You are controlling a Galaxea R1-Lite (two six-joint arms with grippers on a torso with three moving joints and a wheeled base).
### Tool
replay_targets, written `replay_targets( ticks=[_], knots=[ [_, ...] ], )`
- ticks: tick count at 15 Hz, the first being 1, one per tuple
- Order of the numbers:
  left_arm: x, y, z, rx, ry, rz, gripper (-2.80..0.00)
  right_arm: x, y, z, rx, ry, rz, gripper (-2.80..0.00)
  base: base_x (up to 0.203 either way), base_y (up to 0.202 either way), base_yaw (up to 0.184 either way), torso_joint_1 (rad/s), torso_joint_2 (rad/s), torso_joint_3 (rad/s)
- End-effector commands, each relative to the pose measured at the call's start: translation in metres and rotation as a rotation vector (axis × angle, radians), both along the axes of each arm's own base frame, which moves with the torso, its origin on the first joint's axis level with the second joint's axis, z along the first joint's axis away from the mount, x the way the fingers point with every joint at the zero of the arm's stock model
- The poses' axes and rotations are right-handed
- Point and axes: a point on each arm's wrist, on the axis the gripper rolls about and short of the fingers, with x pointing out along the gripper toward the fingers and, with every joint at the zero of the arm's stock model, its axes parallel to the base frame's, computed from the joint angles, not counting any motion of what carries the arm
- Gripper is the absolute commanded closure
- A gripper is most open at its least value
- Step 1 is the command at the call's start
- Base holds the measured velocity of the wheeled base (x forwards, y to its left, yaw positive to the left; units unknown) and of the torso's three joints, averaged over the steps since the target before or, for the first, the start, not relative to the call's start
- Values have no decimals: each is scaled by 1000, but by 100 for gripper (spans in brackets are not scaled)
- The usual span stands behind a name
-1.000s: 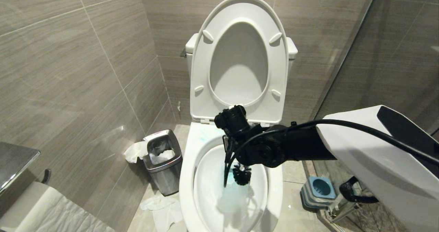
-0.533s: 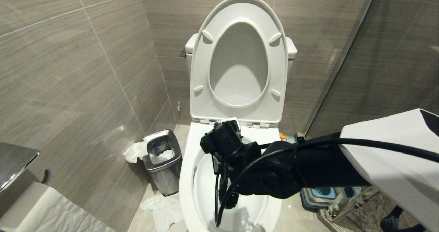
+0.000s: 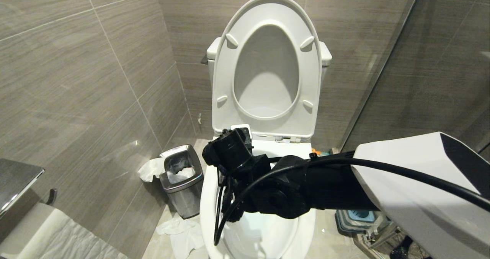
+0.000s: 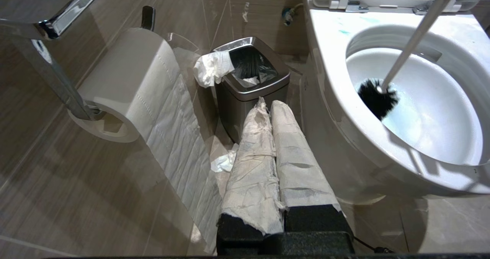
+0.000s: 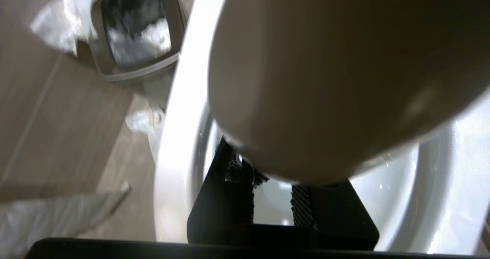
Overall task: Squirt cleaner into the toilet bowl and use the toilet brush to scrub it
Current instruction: Scrub the toilet bowl
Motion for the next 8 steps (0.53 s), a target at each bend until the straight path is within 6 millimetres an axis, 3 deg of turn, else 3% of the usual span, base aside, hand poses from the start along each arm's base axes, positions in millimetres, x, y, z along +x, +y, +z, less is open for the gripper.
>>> replay_targets(
  ticks=[1,4,8],
  knots=[
    [0,0,0,0,1,0,0,29,1,-5,12,-27,-46,0,0,0,0,0,0,0],
    [0,0,0,0,1,0,0,63,-14,2,1,-78,-104,0,0,0,0,0,0,0],
    [0,0,0,0,1,0,0,78,-39,10,-51,-85,-142,0,0,0,0,0,0,0]
  ],
)
